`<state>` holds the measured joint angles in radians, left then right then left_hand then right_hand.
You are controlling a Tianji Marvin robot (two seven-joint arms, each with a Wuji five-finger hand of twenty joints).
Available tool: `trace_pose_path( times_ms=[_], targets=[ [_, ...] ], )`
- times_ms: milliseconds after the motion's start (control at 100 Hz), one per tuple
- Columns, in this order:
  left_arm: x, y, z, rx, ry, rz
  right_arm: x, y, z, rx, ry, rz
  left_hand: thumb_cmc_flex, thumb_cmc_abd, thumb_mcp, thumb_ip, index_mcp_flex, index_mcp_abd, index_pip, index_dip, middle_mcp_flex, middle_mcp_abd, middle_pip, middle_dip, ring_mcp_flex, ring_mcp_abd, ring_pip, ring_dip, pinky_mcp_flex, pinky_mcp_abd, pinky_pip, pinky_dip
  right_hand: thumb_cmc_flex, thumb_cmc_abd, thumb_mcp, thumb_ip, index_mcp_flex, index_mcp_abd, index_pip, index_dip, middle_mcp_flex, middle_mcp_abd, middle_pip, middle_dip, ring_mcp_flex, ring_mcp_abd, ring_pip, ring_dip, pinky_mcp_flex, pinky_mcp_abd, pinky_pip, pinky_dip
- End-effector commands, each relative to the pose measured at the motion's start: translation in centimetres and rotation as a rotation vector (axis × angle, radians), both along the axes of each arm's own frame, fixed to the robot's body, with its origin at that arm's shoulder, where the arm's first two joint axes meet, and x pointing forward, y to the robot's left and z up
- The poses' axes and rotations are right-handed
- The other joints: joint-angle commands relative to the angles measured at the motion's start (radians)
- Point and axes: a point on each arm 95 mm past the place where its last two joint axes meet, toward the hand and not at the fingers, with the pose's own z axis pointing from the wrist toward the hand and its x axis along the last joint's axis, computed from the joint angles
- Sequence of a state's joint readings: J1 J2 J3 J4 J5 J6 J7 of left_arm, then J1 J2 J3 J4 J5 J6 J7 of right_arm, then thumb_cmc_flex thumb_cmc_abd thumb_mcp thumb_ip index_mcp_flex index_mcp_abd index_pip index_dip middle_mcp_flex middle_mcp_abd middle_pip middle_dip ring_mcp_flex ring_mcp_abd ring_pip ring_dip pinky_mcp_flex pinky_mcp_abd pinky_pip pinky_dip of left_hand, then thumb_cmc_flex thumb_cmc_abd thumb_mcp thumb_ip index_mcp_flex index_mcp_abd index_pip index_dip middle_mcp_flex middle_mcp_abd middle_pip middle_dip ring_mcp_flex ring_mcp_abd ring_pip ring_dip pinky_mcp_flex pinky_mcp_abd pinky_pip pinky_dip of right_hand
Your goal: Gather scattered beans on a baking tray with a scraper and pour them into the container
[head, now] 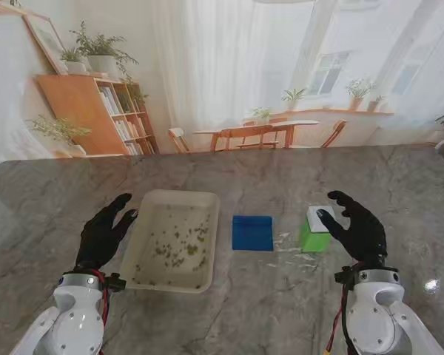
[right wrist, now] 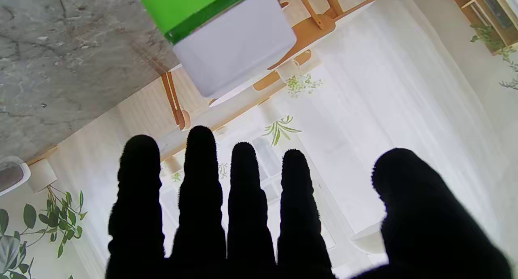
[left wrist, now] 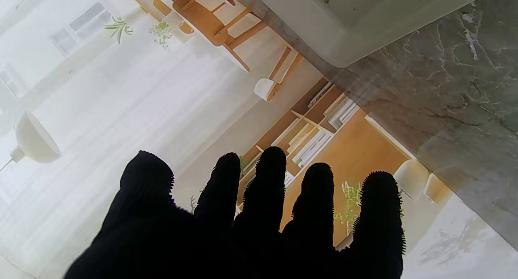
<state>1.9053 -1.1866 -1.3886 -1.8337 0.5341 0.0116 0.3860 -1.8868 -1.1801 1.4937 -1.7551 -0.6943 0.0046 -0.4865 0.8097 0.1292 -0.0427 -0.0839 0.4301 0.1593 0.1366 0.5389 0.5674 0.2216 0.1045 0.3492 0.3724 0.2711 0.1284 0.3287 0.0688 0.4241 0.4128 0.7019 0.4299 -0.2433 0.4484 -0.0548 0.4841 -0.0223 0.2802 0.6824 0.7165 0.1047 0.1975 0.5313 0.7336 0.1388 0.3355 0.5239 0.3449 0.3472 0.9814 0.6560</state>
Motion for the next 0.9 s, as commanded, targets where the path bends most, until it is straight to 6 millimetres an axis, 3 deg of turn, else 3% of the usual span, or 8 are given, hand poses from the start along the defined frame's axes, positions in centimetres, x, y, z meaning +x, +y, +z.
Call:
trace_pose_path(
  times_ms=[0, 680, 890],
  targets=[
    [-0.12, -0.1, -0.27, -0.006, 0.005, -0.004, 0.03, 0.1, -0.4, 0.004, 0.023, 0.011, 0.02, 0.02, -0.001, 0.05, 0.013, -0.004, 0.006, 0.014, 0.015, -0.002, -0.003, 0.018, 0.017, 0.0, 0.002, 0.01, -0.001, 0.012, 0.026, 0.023, 0.006, 0.022, -0.032, 0.011, -0.009, -0.006, -0.014, -0.02, -0.015, -0.002, -0.018, -0.009, 0.0, 0.005, -0.009, 0.015, -0.011, 0.018, -0.017, 0.017],
    [0.29, -0.23, -0.52, -0.053, 0.006, -0.026, 0.37, 0.52, -0.59, -0.02, 0.062, 0.036, 0.021, 0.016, 0.0, 0.05, 0.035, -0.001, 0.014, 0.018, 0.02, 0.003, -0.002, 0.02, 0.022, 0.005, 0.004, 0.013, -0.001, 0.014, 0.03, 0.026, 0.007, 0.022, -0.036, 0.011, -0.014, -0.003, -0.017, -0.022, -0.014, -0.004, -0.018, -0.009, 0.002, 0.003, -0.01, 0.017, -0.022, 0.013, -0.035, 0.014],
    [-0.11, -0.59, -0.25, -0.04, -0.009, -0.045, 0.23, 0.66, -0.16, -0.002, 0.003, 0.032, 0.02, 0.017, -0.001, 0.05, 0.018, -0.003, 0.006, 0.015, 0.023, -0.001, -0.001, 0.02, 0.026, 0.003, 0.006, 0.014, 0.002, 0.015, 0.032, 0.026, 0.012, 0.004, -0.034, 0.011, -0.009, 0.001, -0.013, -0.021, -0.013, -0.008, -0.016, -0.008, 0.005, -0.001, -0.007, 0.017, -0.024, 0.021, -0.043, 0.01]
  ],
)
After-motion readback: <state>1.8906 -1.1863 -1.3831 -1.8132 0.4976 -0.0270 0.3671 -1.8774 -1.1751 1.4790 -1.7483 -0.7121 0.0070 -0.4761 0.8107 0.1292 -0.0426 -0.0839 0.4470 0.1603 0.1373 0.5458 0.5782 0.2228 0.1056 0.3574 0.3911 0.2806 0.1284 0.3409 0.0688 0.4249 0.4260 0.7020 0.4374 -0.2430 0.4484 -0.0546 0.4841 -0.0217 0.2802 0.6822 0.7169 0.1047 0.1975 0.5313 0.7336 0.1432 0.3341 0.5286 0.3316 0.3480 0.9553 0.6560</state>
